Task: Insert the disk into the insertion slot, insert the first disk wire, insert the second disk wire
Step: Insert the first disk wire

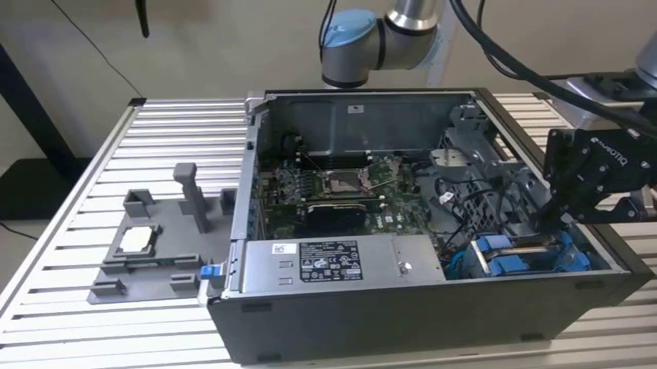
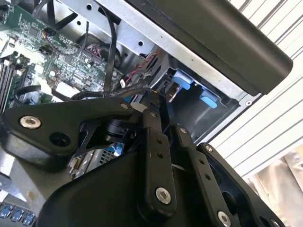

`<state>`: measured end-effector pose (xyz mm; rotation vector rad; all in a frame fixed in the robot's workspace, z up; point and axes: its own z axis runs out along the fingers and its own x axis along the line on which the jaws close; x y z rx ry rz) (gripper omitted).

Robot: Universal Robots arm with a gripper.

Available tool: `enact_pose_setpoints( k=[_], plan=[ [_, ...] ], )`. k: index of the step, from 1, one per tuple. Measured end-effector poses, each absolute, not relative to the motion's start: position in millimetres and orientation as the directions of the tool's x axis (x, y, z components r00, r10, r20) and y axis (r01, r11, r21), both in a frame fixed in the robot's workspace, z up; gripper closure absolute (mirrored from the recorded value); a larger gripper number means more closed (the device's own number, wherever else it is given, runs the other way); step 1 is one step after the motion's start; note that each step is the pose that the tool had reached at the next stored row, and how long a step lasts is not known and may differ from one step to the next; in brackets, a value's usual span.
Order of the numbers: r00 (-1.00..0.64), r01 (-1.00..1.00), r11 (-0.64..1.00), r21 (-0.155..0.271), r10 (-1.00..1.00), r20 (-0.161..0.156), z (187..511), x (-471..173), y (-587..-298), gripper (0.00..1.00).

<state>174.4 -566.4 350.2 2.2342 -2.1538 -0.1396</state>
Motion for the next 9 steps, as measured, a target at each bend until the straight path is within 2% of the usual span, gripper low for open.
enact_pose_setpoints(
  k=[9],
  plan=[
    [0.034, -0.995, -0.037, 0.088, -0.999, -0.040, 343.7, 174.5, -567.1, 0.81]
  ],
)
